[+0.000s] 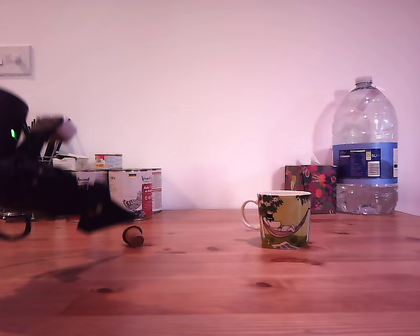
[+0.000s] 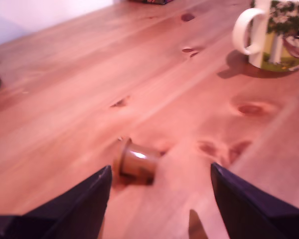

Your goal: Pick up the coffee capsules from the table one by one and drop them inside the nearest coffee cup

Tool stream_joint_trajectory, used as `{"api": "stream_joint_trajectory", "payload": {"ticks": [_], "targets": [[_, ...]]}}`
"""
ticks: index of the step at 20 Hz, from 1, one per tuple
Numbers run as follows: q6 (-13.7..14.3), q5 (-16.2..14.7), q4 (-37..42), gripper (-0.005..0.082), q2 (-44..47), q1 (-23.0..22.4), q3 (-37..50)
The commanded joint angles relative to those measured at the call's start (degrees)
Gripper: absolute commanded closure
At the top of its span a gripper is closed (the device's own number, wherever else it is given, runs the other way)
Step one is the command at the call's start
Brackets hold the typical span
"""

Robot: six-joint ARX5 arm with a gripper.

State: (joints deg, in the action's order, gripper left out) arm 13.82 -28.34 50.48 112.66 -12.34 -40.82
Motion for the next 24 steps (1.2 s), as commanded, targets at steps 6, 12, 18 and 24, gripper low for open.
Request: {"api": "stream_joint_trajectory", "payload": {"ticks": [6,12,18,24], "targets": [[-0.26,-2.16,-3.52,0.0193,5.51,-0.20,-5.42],[1.90,-2.73,-12.17,0.0193,9.40,-0.87,-11.93],[3.67,-2.67,-16.87,0.0202,10.75,-1.33,-13.86],[4.79,-2.21,-19.10,0.0456,10.75,-1.27,-13.94]]}}
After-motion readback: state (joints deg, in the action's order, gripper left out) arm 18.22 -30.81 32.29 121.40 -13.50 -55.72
